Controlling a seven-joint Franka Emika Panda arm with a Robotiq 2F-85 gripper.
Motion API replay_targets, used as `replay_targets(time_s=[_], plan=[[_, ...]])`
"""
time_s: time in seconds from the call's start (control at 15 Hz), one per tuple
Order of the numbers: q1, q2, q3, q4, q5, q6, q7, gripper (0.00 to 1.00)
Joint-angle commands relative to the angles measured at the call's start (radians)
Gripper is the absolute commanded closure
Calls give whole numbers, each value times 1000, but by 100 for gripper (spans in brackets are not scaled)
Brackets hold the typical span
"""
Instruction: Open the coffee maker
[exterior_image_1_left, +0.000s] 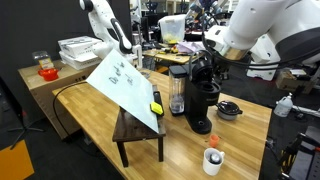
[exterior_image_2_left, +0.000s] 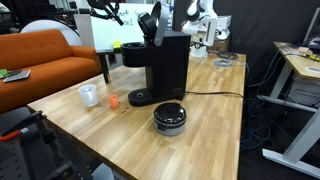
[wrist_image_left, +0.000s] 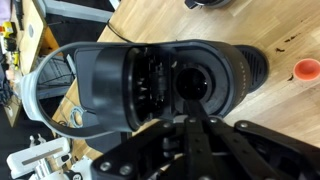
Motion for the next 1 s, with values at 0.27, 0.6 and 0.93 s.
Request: replay_targets(time_s=[0.27,0.6,0.93], plan=[[-18,-27,-29,20,361,27,-265,100],[32,-181,-35,-52,777,-83,-427,100],[33,-419,-27,-151,836,-323,-335,100]])
